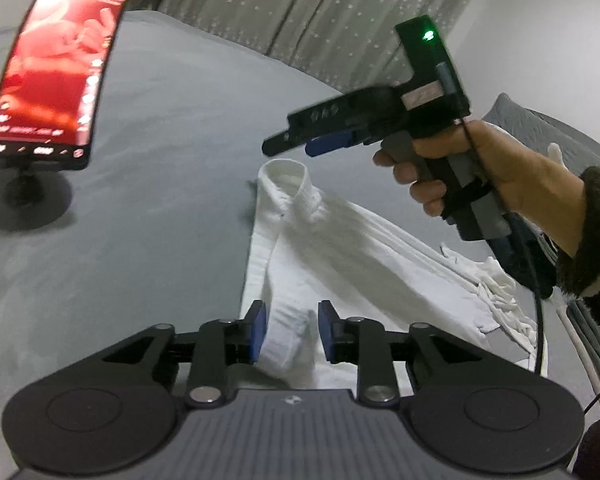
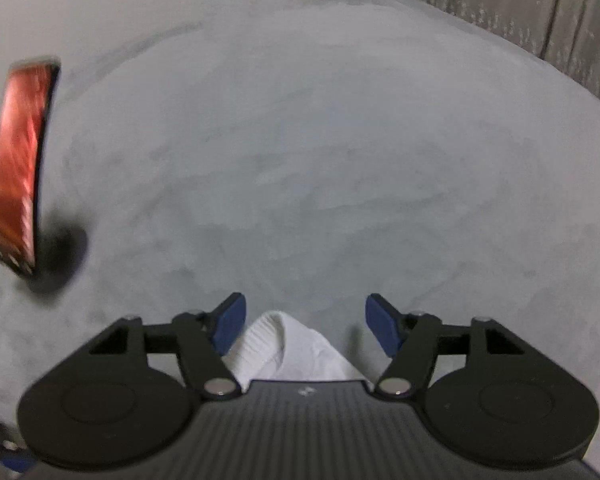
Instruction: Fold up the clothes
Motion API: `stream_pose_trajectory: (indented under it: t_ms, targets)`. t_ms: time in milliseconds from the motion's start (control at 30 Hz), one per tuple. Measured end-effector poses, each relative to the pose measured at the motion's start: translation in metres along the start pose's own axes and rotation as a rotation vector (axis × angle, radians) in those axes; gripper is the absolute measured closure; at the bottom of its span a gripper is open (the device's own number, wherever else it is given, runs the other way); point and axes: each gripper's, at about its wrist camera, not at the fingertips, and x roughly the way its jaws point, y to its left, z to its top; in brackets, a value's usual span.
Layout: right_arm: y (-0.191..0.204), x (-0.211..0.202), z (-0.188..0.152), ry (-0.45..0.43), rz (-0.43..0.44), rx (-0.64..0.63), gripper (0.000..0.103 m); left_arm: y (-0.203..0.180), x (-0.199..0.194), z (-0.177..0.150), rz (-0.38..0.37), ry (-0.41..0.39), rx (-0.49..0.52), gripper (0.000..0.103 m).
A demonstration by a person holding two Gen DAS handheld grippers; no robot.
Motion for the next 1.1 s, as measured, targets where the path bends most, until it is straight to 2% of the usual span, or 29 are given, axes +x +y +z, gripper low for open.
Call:
stream_pose_trajectory:
  t_ms: [133, 200, 267, 333, 400, 500, 567, 667, 733, 767, 800, 833, 900, 1100]
  targets:
    - [-0.005, -0.026, -0.005, -0.048, 0.027, 0.022, 0.035, 0.001, 0.002, 0.004, 0.003, 0.013, -0.004, 0.076]
    - [-0.003, -0.050, -0.020, -0.085, 0.042, -0.004, 0.046, 0.009, 0.000, 0.004, -0.014, 0.015, -0.038, 0.076]
    - [0.003, -0.076, -0.048, -0.100, 0.083, -0.050, 0.051, 0.019, 0.002, 0.005, -0.045, 0.022, -0.080, 0.076]
    - [0.010, -0.096, -0.076, -0.102, 0.120, -0.090, 0.051, 0.024, 0.003, 0.007, -0.067, 0.027, -0.106, 0.076]
    - [0.024, -0.116, -0.118, -0.087, 0.172, -0.138, 0.059, 0.026, 0.007, 0.011, -0.087, 0.033, -0.117, 0.076]
    - [0.037, -0.122, -0.148, -0.072, 0.204, -0.161, 0.068, 0.024, 0.018, 0.015, -0.104, 0.070, -0.111, 0.076]
    - [0.051, -0.121, -0.169, -0.066, 0.224, -0.164, 0.071, 0.021, 0.025, 0.016, -0.088, 0.092, -0.102, 0.076]
    - [0.057, -0.108, -0.175, -0.051, 0.242, -0.124, 0.073, 0.020, 0.032, 0.016, -0.054, 0.108, -0.096, 0.087]
    - [0.061, -0.095, -0.174, -0.034, 0.239, -0.116, 0.075, 0.022, 0.029, 0.013, -0.052, 0.099, -0.103, 0.088]
    - [0.062, -0.091, -0.173, -0.028, 0.237, -0.117, 0.079, 0.022, 0.026, 0.012, -0.057, 0.093, -0.106, 0.091]
    - [0.062, -0.089, -0.173, -0.023, 0.237, -0.118, 0.089, 0.023, 0.023, 0.012, -0.058, 0.089, -0.109, 0.099]
    - [0.063, -0.086, -0.174, -0.019, 0.241, -0.121, 0.093, 0.024, 0.020, 0.013, -0.057, 0.085, -0.112, 0.101]
    - [0.062, -0.087, -0.174, -0.023, 0.248, -0.119, 0.098, 0.027, 0.014, 0.013, -0.067, 0.071, -0.133, 0.101]
    - [0.061, -0.115, -0.174, -0.081, 0.299, -0.111, 0.099, 0.033, -0.003, 0.016, -0.129, 0.035, -0.201, 0.101]
